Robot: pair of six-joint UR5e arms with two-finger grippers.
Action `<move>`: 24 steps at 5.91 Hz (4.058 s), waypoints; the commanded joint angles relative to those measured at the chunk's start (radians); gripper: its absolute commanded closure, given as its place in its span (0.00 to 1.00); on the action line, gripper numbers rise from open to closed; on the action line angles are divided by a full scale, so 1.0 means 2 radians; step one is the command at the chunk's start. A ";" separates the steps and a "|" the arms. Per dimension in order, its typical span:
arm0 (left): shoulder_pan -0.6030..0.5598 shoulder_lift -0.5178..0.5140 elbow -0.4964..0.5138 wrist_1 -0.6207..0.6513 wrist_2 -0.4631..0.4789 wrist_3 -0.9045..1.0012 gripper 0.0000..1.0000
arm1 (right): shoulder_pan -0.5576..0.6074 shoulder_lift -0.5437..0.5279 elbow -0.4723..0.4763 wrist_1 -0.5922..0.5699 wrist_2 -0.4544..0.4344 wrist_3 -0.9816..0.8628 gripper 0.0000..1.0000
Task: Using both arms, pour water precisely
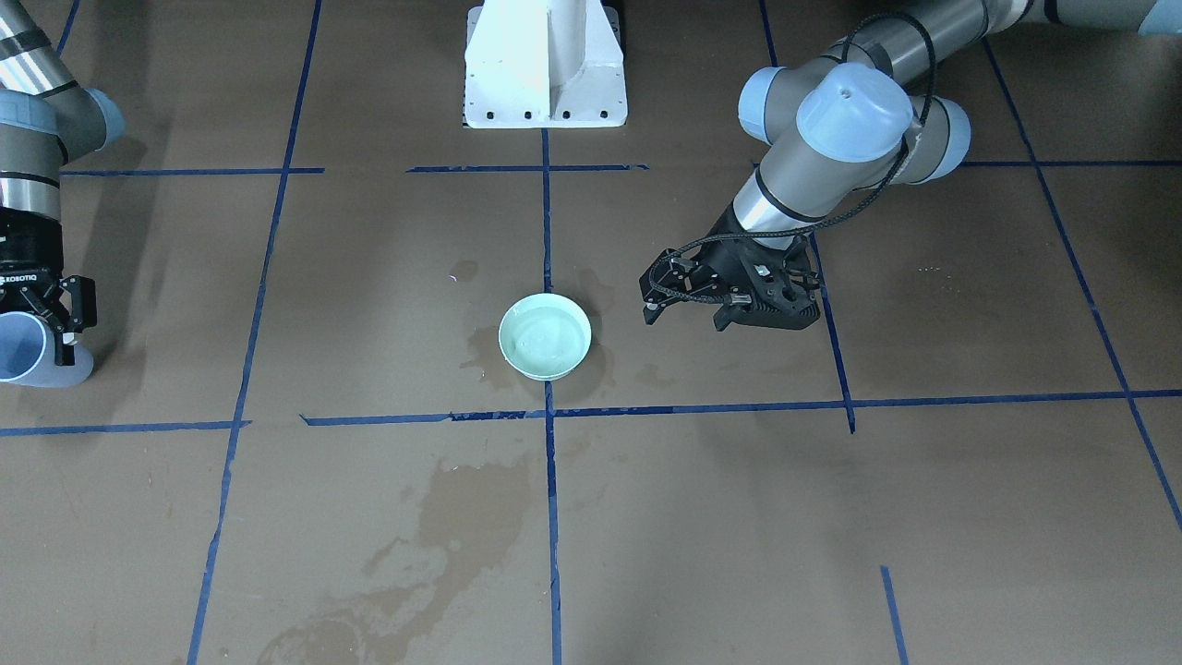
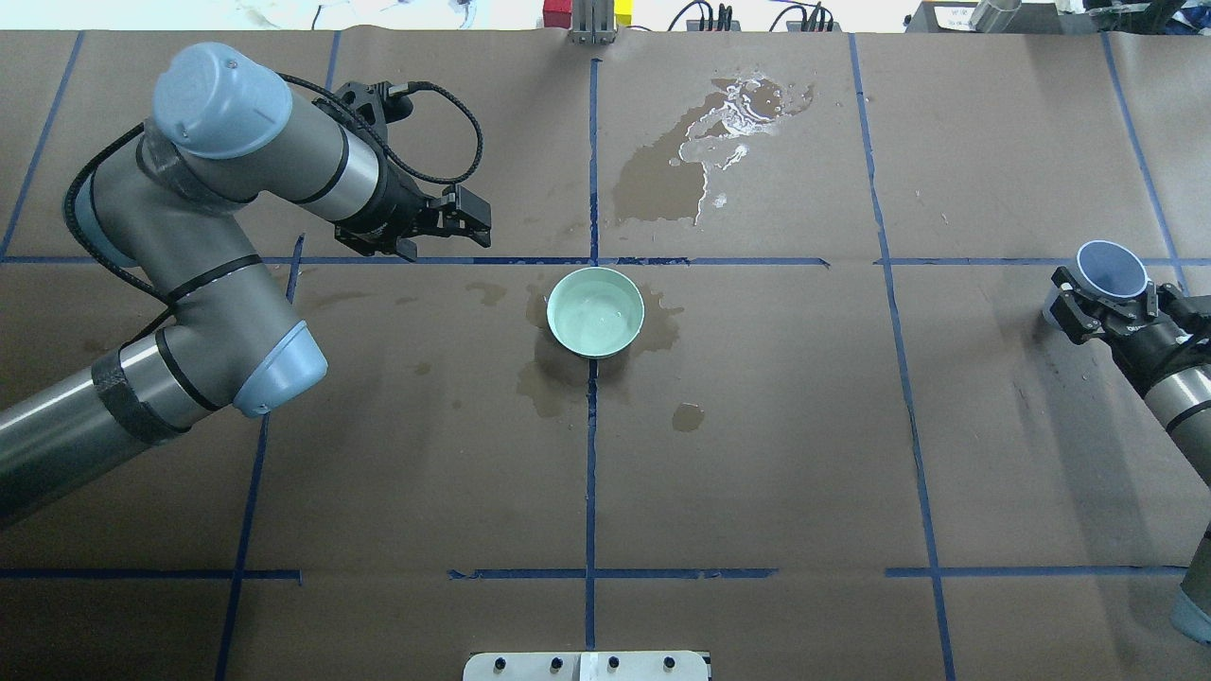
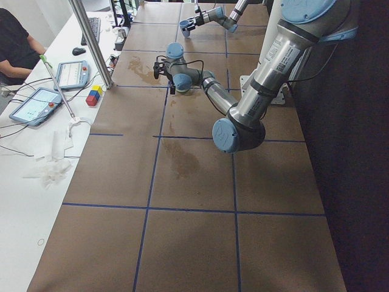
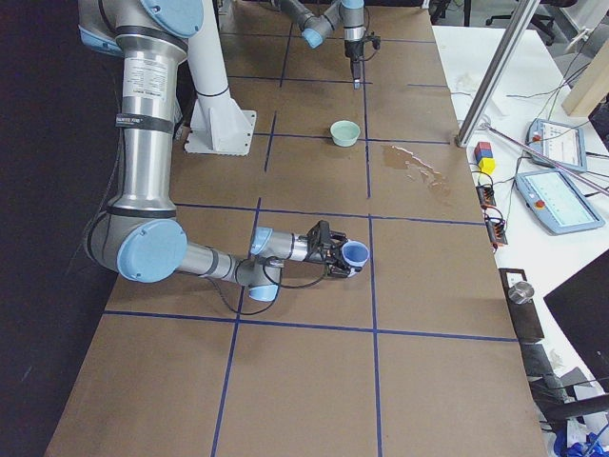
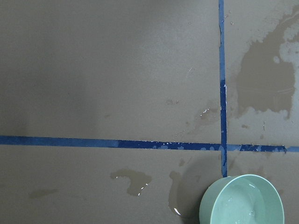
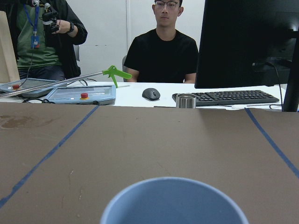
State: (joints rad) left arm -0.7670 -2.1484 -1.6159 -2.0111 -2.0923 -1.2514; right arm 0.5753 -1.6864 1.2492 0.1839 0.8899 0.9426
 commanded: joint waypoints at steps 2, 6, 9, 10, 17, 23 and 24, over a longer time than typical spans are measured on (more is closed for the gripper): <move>0.001 0.006 0.000 0.000 0.000 0.001 0.00 | -0.005 -0.008 -0.006 0.016 0.012 0.001 0.08; 0.001 0.007 -0.004 0.000 0.000 0.001 0.00 | -0.003 -0.060 0.036 0.058 0.043 -0.005 0.00; 0.001 0.007 -0.006 0.000 0.000 0.001 0.00 | 0.001 -0.086 0.105 0.042 0.065 -0.006 0.00; 0.001 0.007 -0.007 0.000 0.000 0.001 0.00 | 0.011 -0.087 0.119 0.027 0.077 -0.006 0.00; 0.070 -0.079 0.061 0.047 0.057 -0.072 0.00 | 0.326 -0.012 0.267 -0.338 0.500 -0.102 0.00; 0.103 -0.126 0.134 0.084 0.086 -0.081 0.63 | 0.507 0.046 0.264 -0.812 0.741 -0.555 0.00; 0.102 -0.125 0.135 0.085 0.086 -0.081 0.79 | 0.506 0.048 0.269 -0.830 0.743 -0.569 0.00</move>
State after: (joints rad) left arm -0.5623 -2.3993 -1.3496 -1.8414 -1.9212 -1.4146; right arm 1.5874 -1.5941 1.7815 -1.4210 2.3662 -0.1536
